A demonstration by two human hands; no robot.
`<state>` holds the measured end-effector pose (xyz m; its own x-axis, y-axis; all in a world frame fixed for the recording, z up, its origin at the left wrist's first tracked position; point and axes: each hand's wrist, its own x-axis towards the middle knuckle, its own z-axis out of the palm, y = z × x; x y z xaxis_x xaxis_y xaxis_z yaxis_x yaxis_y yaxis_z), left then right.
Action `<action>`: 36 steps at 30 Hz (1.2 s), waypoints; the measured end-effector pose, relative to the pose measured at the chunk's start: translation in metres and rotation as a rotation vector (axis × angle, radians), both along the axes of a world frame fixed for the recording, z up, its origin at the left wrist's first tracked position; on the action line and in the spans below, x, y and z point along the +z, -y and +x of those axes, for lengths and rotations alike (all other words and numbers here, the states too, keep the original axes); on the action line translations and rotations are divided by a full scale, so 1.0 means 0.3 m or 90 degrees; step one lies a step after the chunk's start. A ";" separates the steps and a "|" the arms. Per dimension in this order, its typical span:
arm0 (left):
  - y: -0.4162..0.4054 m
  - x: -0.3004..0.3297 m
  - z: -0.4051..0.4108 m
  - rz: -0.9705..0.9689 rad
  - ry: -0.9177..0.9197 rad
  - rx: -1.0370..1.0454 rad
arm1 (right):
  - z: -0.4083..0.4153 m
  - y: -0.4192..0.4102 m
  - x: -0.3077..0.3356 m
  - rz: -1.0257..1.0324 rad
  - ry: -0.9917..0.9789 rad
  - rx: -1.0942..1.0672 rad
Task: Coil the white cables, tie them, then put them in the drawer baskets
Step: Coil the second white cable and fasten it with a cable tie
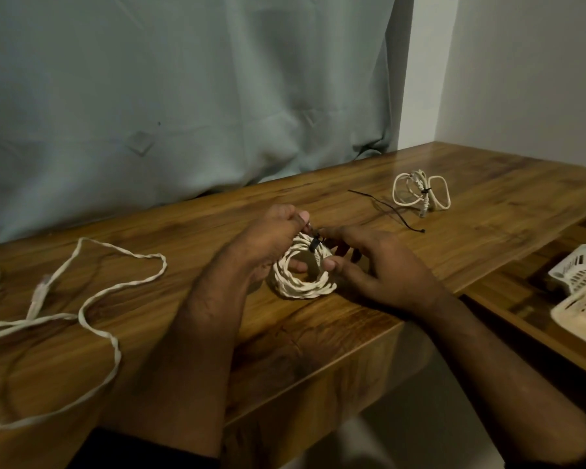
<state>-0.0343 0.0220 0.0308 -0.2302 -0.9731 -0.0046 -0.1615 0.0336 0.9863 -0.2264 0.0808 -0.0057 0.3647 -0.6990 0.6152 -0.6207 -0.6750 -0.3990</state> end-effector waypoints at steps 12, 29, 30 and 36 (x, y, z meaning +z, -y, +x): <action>0.014 -0.031 -0.047 -0.075 -0.082 0.160 | -0.003 0.024 -0.012 0.061 0.017 -0.017; 0.060 -0.055 -0.053 0.022 -0.185 0.202 | 0.009 0.040 -0.019 0.056 -0.057 -0.096; 0.065 -0.062 -0.049 0.017 -0.164 0.205 | 0.010 0.040 -0.019 0.057 -0.059 -0.105; 0.085 -0.079 -0.013 0.014 -0.101 0.252 | 0.014 0.036 -0.016 0.073 -0.078 -0.124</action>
<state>-0.0383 -0.0035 0.0072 0.1608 -0.9868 -0.0212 -0.0038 -0.0221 0.9997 -0.2223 0.0699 -0.0106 0.2839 -0.8259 0.4871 -0.7829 -0.4930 -0.3795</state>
